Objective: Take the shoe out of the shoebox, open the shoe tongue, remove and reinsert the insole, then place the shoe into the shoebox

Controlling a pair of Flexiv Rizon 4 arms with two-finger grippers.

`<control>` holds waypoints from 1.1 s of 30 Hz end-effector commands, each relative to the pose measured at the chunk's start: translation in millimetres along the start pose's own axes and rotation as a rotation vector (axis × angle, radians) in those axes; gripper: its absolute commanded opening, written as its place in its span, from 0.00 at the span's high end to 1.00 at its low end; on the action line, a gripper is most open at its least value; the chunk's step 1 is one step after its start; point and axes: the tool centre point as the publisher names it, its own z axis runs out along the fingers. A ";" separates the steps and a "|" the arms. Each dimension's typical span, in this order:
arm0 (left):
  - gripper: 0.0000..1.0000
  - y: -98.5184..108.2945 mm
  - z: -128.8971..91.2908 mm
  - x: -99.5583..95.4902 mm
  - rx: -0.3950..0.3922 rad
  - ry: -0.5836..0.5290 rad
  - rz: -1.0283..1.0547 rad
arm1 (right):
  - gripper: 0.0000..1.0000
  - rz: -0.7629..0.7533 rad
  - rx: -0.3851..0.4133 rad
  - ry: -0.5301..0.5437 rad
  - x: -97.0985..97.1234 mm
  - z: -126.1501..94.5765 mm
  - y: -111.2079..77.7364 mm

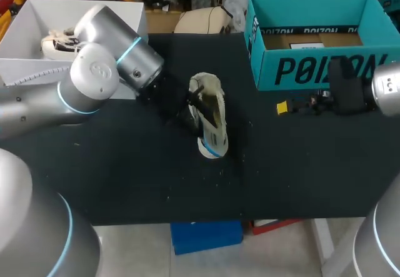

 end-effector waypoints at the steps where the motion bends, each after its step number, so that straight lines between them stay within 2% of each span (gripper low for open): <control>1: 0.57 -13.4 -2.2 -2.4 -0.004 0.013 0.008 | 0.00 0.001 0.001 -0.002 0.7 0.6 0.1; 5: 0.62 -19.6 1.1 -4.0 0.024 0.016 0.021 | 0.00 0.001 0.001 -0.002 0.7 0.6 0.1; 8: 0.81 -21.0 6.1 -2.8 0.051 0.027 0.023 | 0.00 0.001 0.001 -0.002 0.7 0.6 0.1; 9: 0.96 -21.2 7.2 -2.6 0.055 0.028 0.025 | 0.00 0.001 0.001 -0.002 0.7 0.6 0.1; 10: 1.00 -21.5 8.0 -2.7 0.064 0.027 0.026 | 0.00 0.001 0.001 -0.002 0.7 0.6 0.1; 18: 1.00 -18.3 6.9 -1.7 0.068 0.022 0.026 | 0.00 0.001 0.001 -0.002 0.7 0.6 0.1; 33: 1.00 10.0 2.8 -4.6 0.021 -0.021 0.024 | 0.00 0.001 0.001 -0.002 0.7 0.6 0.1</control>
